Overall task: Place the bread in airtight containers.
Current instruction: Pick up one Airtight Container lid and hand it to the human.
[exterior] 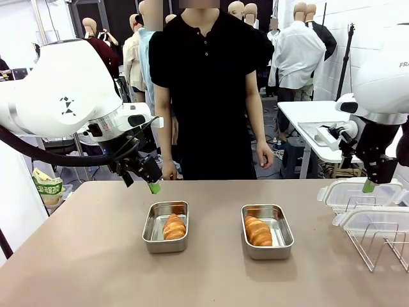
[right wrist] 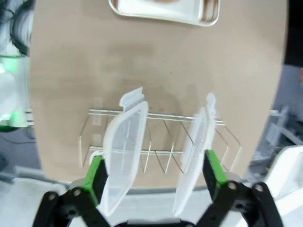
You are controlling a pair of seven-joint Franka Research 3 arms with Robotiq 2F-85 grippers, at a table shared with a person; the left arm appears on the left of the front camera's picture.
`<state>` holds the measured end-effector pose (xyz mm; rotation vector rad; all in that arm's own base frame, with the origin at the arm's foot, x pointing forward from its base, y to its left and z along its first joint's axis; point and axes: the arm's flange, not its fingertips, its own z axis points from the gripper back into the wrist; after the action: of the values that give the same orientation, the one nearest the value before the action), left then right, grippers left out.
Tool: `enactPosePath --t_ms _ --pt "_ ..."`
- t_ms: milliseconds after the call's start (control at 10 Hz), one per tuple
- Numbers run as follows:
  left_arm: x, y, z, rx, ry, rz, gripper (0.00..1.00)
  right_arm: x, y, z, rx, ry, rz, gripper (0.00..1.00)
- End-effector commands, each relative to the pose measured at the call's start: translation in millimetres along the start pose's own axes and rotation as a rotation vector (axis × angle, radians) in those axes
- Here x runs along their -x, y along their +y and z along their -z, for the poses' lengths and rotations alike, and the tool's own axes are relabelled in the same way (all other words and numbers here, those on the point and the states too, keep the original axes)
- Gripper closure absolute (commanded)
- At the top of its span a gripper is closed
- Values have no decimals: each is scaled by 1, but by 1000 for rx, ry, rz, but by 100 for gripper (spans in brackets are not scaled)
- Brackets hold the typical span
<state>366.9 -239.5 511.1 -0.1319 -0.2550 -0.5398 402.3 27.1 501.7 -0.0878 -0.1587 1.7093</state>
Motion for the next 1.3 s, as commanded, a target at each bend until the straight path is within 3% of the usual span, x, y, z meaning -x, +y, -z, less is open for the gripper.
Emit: enactPosePath --t_ms 0,500,1000,1200 --pt "-1 1 0 2 -1 -1 0 0 0 -2 9 9 -9 0" --pt "-1 1 0 2 -1 -1 0 -1 0 -2 4 7 -1 0" --pt "-1 1 0 2 -1 -1 0 46 14 -2 33 -145 -5 0" --pt "-1 1 0 2 -1 -1 0 63 27 1 20 -161 -88 0"
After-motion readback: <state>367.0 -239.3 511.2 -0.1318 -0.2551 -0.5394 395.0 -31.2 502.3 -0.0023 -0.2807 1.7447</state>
